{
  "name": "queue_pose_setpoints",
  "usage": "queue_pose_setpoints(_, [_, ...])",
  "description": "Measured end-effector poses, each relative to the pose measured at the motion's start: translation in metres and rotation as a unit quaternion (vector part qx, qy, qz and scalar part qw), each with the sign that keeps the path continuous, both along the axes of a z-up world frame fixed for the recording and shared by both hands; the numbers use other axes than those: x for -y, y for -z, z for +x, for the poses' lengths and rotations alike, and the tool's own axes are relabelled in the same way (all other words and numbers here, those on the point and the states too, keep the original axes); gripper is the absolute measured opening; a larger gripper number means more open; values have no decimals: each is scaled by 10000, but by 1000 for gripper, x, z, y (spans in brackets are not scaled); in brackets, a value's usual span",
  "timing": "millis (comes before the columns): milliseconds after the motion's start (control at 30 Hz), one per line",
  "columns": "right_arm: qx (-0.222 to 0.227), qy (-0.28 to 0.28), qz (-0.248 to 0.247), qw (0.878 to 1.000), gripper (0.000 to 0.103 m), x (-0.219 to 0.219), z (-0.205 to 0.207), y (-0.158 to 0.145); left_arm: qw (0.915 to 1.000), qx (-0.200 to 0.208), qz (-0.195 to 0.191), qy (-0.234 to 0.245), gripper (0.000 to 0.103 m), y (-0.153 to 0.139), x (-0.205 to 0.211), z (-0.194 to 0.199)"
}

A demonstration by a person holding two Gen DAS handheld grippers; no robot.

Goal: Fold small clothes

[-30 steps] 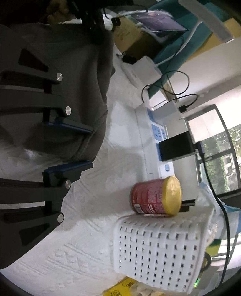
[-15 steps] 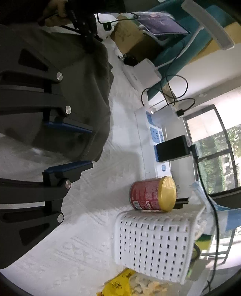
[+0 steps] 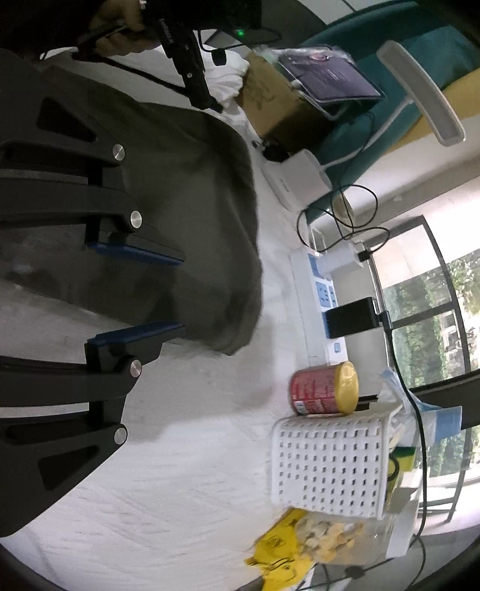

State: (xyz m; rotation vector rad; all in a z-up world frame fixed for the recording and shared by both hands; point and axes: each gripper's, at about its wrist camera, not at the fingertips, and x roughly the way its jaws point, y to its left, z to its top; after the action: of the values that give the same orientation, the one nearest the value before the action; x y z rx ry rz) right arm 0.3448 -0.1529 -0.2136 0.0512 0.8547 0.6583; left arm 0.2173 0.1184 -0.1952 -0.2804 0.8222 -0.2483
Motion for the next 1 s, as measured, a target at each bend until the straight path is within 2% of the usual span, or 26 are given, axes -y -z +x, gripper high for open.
queue_pose_setpoints(233, [-64, 15, -94, 9999, 34, 14, -37, 4, 9997, -197, -136, 96, 4, 7, 17, -28])
queue_pose_setpoints(367, [-108, 43, -117, 9999, 34, 21, -53, 6, 9992, -153, -290, 228, 4, 10, 23, -45])
queue_pose_setpoints(700, [-274, 70, 50, 9996, 34, 39, -95, 7, 9981, -430, -237, 364, 5, 25, 39, -78])
queue_pose_setpoints(1000, [-384, 58, 112, 9992, 34, 48, -131, 13, 9982, -469, -93, 363, 5, 24, 44, -106])
